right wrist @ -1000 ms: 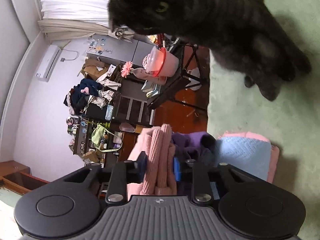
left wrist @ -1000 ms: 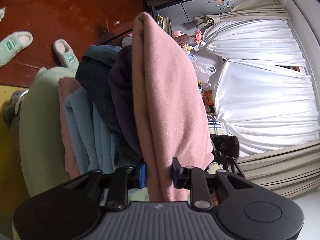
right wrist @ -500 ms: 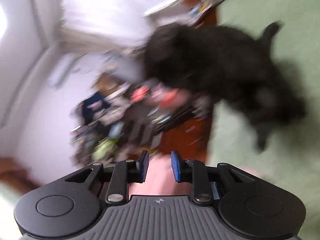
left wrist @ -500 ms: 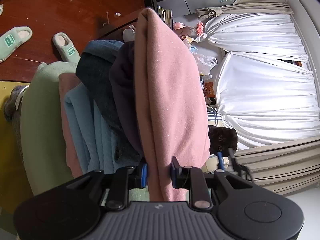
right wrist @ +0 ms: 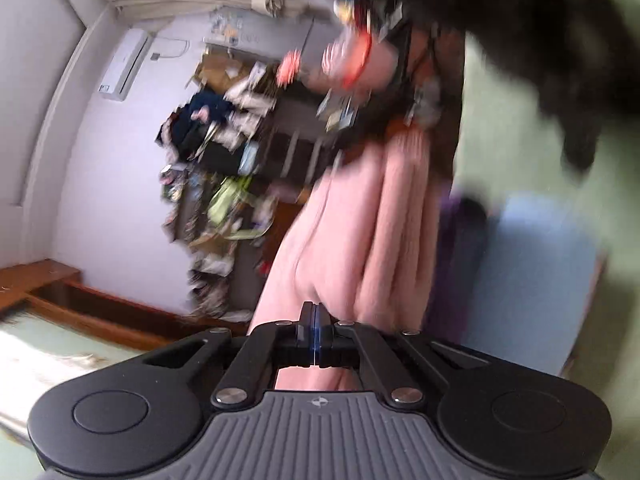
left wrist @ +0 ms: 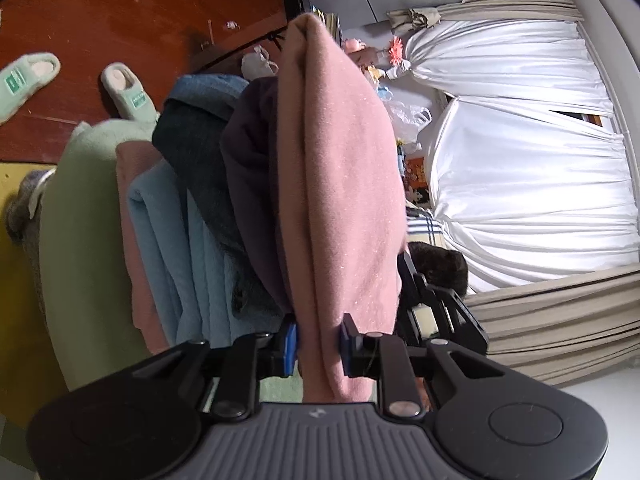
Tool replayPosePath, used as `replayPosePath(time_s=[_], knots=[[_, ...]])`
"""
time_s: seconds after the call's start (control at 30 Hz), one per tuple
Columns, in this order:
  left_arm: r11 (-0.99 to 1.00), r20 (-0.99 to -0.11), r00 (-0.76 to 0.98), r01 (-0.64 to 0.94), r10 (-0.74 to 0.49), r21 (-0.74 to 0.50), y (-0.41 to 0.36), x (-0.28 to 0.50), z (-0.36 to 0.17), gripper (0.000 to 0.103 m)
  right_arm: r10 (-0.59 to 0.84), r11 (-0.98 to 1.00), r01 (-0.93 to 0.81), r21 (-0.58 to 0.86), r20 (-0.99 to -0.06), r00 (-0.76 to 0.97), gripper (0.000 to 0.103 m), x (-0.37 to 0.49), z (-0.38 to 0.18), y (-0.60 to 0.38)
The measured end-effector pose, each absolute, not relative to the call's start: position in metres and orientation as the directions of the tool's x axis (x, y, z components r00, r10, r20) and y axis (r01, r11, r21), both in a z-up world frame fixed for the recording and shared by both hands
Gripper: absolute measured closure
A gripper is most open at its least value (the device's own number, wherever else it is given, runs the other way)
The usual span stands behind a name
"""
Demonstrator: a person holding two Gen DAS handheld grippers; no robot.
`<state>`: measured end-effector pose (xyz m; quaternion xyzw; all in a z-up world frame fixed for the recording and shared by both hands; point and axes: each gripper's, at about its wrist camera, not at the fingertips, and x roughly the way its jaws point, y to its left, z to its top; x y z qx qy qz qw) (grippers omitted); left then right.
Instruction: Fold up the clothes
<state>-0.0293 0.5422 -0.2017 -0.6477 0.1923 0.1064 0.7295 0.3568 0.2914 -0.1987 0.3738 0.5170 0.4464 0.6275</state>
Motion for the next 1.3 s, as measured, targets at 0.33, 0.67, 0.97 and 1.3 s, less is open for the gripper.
replayPosePath(time_s=[0.33,0.67,0.97,1.3], knots=[[0.115,-0.423,0.901,-0.412,-0.096,-0.904,0.545,-0.030,-0.209,0.083,0.946,0.324,-0.087,0.942,-0.325,-0.005,0.064,0.333,-0.178,0.262],[0.120,-0.432,0.897,-0.421,-0.093,-0.899,0.544,-0.031,-0.206,0.083,0.943,0.326,-0.092,0.941,-0.316,0.103,0.097,0.317,-0.190,0.287],[0.132,-0.434,0.896,-0.420,-0.096,-0.898,0.542,-0.033,-0.203,0.083,0.916,0.344,-0.074,0.936,-0.318,0.244,0.098,0.355,-0.202,0.278],[0.120,-0.425,0.899,-0.413,-0.105,-0.903,0.542,-0.036,-0.206,0.083,0.880,0.434,-0.204,0.877,-0.365,0.303,0.099,0.369,-0.190,0.286]])
